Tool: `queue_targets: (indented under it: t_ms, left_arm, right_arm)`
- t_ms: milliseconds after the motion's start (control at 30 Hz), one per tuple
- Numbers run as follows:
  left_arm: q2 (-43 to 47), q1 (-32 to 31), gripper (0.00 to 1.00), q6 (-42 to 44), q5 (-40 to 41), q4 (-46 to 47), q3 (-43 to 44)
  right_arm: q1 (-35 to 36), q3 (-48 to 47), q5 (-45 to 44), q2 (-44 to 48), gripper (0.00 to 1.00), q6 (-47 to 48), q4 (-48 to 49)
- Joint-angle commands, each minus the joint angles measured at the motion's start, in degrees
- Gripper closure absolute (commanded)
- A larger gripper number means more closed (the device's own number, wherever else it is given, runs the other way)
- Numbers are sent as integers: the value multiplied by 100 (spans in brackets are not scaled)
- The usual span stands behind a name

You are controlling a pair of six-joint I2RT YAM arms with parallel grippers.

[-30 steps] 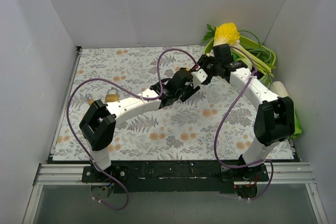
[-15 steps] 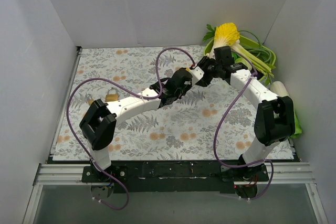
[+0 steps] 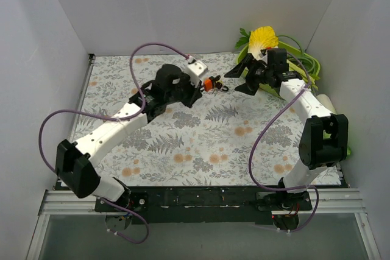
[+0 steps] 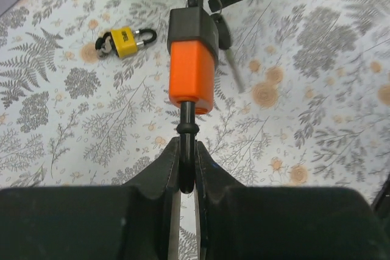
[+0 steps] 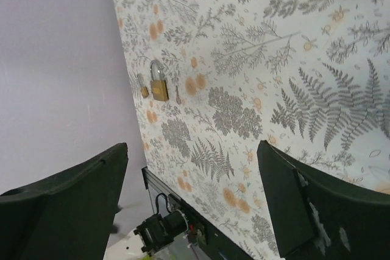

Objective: Lock with the key
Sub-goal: Lock the lock.

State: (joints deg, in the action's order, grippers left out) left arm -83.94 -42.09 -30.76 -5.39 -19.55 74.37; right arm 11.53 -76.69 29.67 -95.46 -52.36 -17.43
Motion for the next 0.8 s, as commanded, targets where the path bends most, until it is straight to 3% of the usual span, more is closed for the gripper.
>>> queue_targets:
  t_ms: [0,167,267,467,567,767]
  left_arm:
    - [685,1146,100,-764,-2541,215,34]
    - [897,1782,100,-459,-4126,-187,156]
    - [871,2002,100,207,-4856,-827,419]
    - [976,2020,100,1098,-5551,-1551,500]
    - [889,2003,100,1362,-5850,-1859,561]
    - [818,1854,100,1793,-5905,-2123,526]
  right_arm:
    - [-230,-364,1109,352,5,1506,636]
    - [-248,-690,1638,730,4,2878,416]
    - [-265,-619,2128,1143,2,4413,294]
    - [-265,-951,2963,1636,2,9104,-2559]
    - [50,-1296,2774,1539,3,10487,-3933]
    - [1008,-1244,2300,1881,3,10852,-3717]
